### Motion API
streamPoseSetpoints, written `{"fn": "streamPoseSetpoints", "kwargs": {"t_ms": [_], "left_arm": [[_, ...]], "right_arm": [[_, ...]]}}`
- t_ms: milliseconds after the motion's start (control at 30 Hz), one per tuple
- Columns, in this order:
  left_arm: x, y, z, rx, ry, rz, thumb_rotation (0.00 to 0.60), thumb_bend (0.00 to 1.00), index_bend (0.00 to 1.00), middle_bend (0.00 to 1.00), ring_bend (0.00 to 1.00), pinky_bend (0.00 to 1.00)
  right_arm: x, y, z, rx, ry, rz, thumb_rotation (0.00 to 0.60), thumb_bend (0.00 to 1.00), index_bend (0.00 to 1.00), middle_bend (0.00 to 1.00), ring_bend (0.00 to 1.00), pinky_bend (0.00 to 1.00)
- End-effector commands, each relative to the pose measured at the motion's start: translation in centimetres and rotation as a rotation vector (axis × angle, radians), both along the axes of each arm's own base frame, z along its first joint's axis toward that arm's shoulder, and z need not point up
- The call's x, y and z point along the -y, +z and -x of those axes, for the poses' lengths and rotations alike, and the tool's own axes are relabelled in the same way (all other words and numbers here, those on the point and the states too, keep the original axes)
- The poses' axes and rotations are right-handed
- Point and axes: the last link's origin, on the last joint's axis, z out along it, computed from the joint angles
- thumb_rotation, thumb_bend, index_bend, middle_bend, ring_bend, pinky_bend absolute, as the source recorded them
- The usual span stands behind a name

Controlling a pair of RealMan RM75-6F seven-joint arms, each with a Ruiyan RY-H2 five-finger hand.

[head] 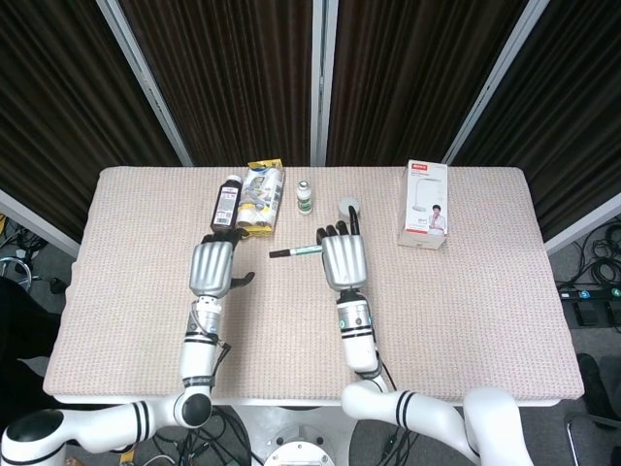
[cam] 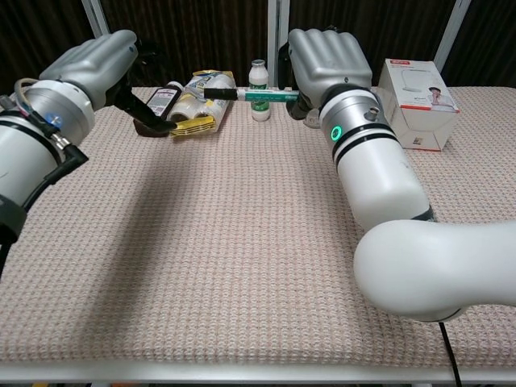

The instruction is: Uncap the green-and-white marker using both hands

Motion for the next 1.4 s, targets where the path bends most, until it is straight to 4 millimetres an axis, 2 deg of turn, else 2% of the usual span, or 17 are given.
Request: {"fn": "streamPoseSetpoints", "kwargs": {"t_ms": [33, 233, 467, 833, 1400], "left_arm": [[-0.5, -0.3, -0.6, 0.012, 0.002, 0.002, 0.6, 0.15, 0.36, 0.39, 0.35, 0.38], [-1.3, -0.6, -2.1, 0.026, 0.005, -0.014, 0.6, 0.18, 0.43, 0.46, 0.42, 0.45], [-1.6, -0.6, -3.2, 0.025, 0.01, -0.026, 0.6, 0.2, 0.46, 0.48, 0.44, 0.47], [-2.0, -1.1, -3.0, 0.04, 0.036, -0.005, 0.6, 0.24, 0.49, 0.51, 0.46, 0.49], [-2.0, -1.4, -2.6, 0.05, 0.054, -0.007, 0.6, 0.29, 0.56, 0.59, 0.52, 0.55]], "right_arm": [[0.2, 0.0, -0.5, -0.002, 0.001, 0.006, 0.6, 0.31, 0.69, 0.62, 0.32, 0.07], [0.4, -0.1, -1.1, -0.019, 0.004, 0.014, 0.6, 0.31, 0.69, 0.62, 0.32, 0.07], [0.7, -0.7, -1.3, -0.038, -0.001, 0.008, 0.6, 0.31, 0.69, 0.62, 0.32, 0.07], [0.5, -1.5, -1.8, -0.039, 0.004, -0.008, 0.6, 0.31, 0.69, 0.62, 0.32, 0.07], [-0.1, -1.7, -1.9, -0.034, 0.016, -0.013, 0.6, 0.31, 0.69, 0.62, 0.32, 0.07]]}}
